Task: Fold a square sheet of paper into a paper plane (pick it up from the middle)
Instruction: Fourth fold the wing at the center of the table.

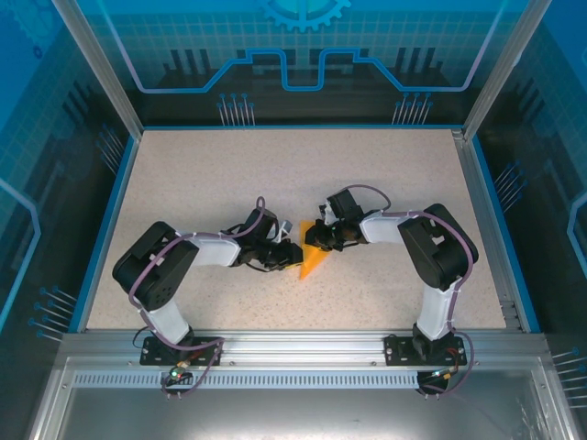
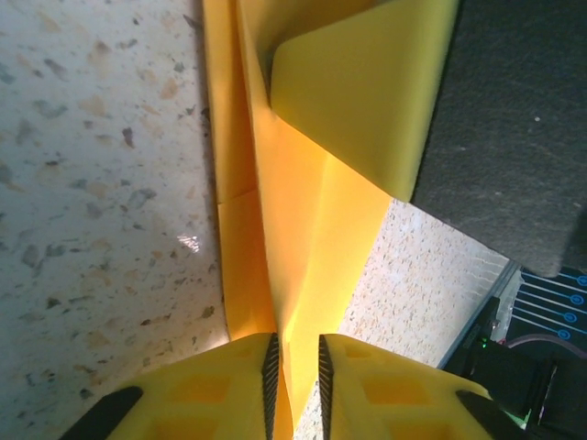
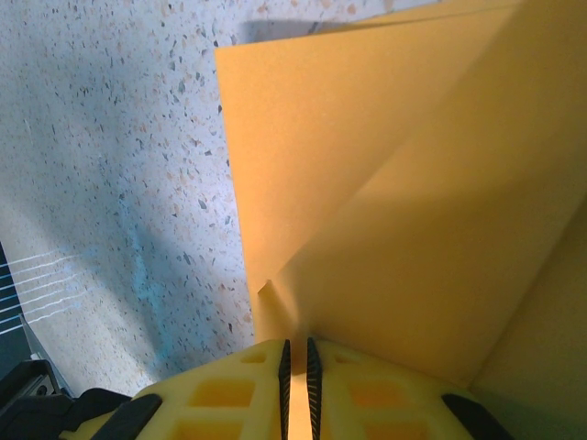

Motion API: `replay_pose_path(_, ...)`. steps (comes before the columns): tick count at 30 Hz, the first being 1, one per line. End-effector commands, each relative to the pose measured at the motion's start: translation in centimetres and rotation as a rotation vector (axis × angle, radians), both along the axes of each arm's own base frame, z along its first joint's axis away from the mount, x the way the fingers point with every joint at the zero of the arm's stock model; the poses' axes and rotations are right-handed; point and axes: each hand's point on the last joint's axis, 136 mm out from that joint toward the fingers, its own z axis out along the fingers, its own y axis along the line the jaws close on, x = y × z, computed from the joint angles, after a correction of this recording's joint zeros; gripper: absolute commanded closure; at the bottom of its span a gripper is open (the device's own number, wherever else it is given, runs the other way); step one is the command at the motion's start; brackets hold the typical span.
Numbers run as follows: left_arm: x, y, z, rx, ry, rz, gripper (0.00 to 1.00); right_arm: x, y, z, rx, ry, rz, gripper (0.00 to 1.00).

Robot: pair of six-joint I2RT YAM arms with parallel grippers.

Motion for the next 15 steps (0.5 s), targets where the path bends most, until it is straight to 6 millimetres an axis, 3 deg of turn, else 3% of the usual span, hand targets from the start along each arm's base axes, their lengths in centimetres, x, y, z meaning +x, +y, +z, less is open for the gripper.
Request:
replay_pose_path(1, -1.00, -0.52, 0.27, -0.025, 0.006, -0.065, 0.79, -1.17, -1.26, -2.16, -0.053, 0.072, -0.008, 0.84)
replay_pose_path(10, -1.36, -0.58, -0.29, -0.028, 0.018, -0.078, 0.81, -1.23, -1.27, -2.19, -0.052, 0.073, -0.010, 0.83)
replay_pose_path(15, -1.65, -0.77, -0.60, -0.040, 0.029, -0.098, 0.92, -1.26, -1.36, -2.29, -0.058, 0.073, -0.011, 0.83)
